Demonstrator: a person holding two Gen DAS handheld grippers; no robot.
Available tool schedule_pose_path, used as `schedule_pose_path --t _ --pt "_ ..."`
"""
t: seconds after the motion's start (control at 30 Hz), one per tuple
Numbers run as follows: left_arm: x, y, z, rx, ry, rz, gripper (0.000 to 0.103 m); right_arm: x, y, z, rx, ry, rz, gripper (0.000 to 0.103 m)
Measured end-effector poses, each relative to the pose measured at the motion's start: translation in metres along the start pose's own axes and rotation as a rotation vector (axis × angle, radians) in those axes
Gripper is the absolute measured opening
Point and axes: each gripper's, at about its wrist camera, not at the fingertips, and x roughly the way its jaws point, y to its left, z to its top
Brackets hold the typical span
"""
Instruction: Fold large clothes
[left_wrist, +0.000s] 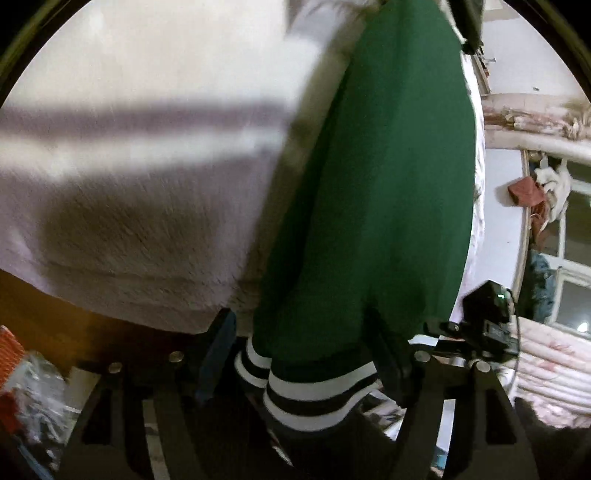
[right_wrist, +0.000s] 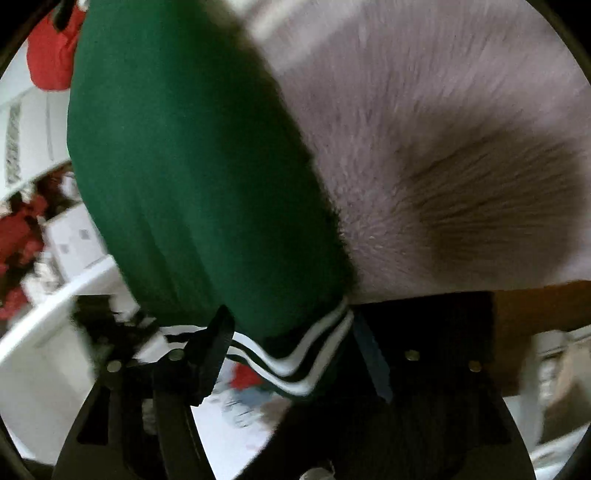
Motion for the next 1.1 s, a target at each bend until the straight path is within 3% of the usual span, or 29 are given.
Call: schedule_pose_path --t 0.1,0.2,0.23,0.27,0.3,0.33,0.37,0.43,0.57,0.73,0.9,1.1 --pt "0.011 0.008 0.003 -0.069 -0.008 -0.093 0.068 0.017 -0.008 0.007 0.002 0.008 0.042 0.077" --pt "0.008 -0.005 0.004 -0.02 -0.056 -0.073 0.068 0.02 -0.006 0.004 -0.005 0.014 0.051 0.077" --pt "0.009 -0.014 0.002 0.013 -0.068 -0.052 0.062 0.021 -0.002 0.002 -0.021 0.014 0.038 0.074" --pt "0.006 -0.022 0.0 0.048 -0.085 -0.045 0.054 0.022 -0.001 0.0 -0.021 0.012 0.036 0.07" --pt "0.005 -0.027 -0.002 0.06 -0.092 -0.041 0.037 0.023 0.003 -0.002 -0.021 0.01 0.043 0.058" --pt "0.003 -0.031 -0.003 0.062 -0.094 -0.045 0.032 0.021 0.009 -0.007 -0.025 0.008 0.058 0.042" --pt "-0.005 -0.037 -0.005 0.062 -0.102 -0.06 0.03 0.016 0.012 -0.008 -0.025 0.004 0.066 0.039" --pt "-0.016 -0.05 -0.006 0.066 -0.131 -0.086 0.025 0.006 0.029 -0.018 -0.035 -0.01 0.077 0.032" --pt "-0.059 -0.086 0.003 0.087 -0.208 -0.154 0.024 -0.031 0.075 -0.037 -0.042 -0.026 0.15 0.03" --pt "-0.119 -0.149 0.045 0.159 -0.329 -0.249 0.023 -0.104 0.157 -0.039 -0.091 -0.109 0.299 0.028" --pt "-0.14 -0.187 0.106 0.167 -0.404 -0.324 0.023 -0.18 0.208 -0.001 -0.108 -0.234 0.444 0.027" --pt "-0.146 -0.211 0.185 0.18 -0.477 -0.317 0.023 -0.231 0.278 0.097 -0.139 -0.359 0.479 0.027"
